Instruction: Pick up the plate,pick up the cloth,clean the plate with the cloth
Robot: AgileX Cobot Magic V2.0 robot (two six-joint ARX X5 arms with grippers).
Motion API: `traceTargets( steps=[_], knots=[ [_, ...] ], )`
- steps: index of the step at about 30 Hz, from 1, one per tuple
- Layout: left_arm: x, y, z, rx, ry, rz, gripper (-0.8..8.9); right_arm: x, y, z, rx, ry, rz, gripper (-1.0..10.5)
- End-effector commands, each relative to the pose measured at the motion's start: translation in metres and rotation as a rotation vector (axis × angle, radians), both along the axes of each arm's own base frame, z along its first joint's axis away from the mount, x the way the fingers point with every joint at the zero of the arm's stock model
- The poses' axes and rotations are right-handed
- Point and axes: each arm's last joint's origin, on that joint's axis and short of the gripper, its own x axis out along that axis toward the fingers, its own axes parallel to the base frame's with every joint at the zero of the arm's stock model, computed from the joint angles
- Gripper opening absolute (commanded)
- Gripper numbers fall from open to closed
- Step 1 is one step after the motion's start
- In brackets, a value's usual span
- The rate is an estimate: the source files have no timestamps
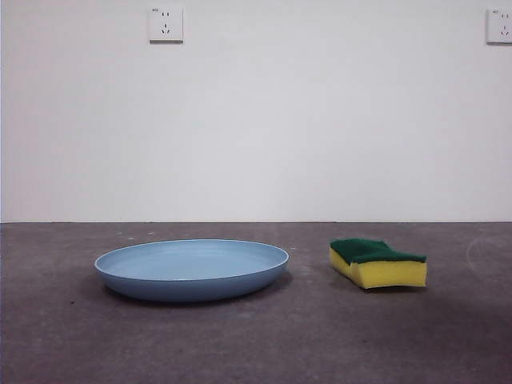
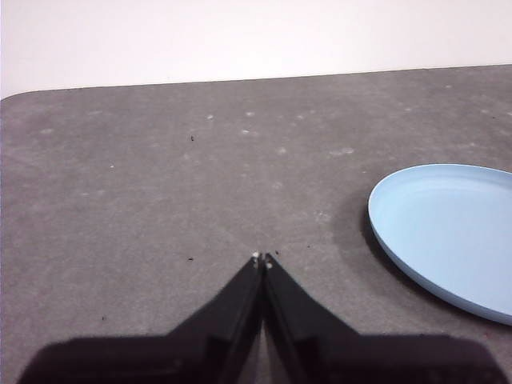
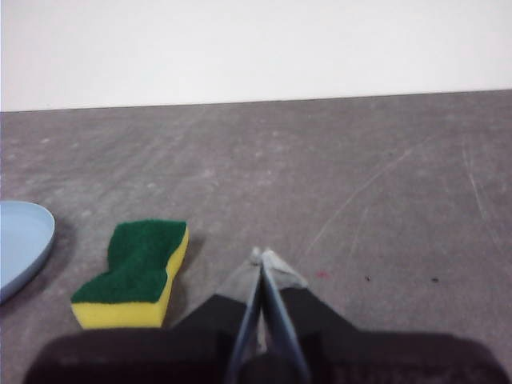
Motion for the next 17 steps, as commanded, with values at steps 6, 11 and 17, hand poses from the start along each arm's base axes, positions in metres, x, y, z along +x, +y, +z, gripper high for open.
traceTargets(
  steps=[6, 11, 17],
  knots=[
    [0.0006, 0.0003, -0.0043, -0.005, 0.01, 0.005, -0.01, -0.0005, 0.0002, -0.0084, 0.009, 0.065, 0.001, 0.0],
    [0.0006, 0.0003, -0.0043, -0.005, 0.01, 0.004, -0.01, -0.0005, 0.0001, -0.0084, 0.011, 0.065, -0.002, 0.0],
    [0.0006, 0.0003, -0.0043, -0.005, 0.01, 0.005, -0.01, -0.0005, 0.0001, -0.0084, 0.011, 0.065, -0.002, 0.0]
  ],
)
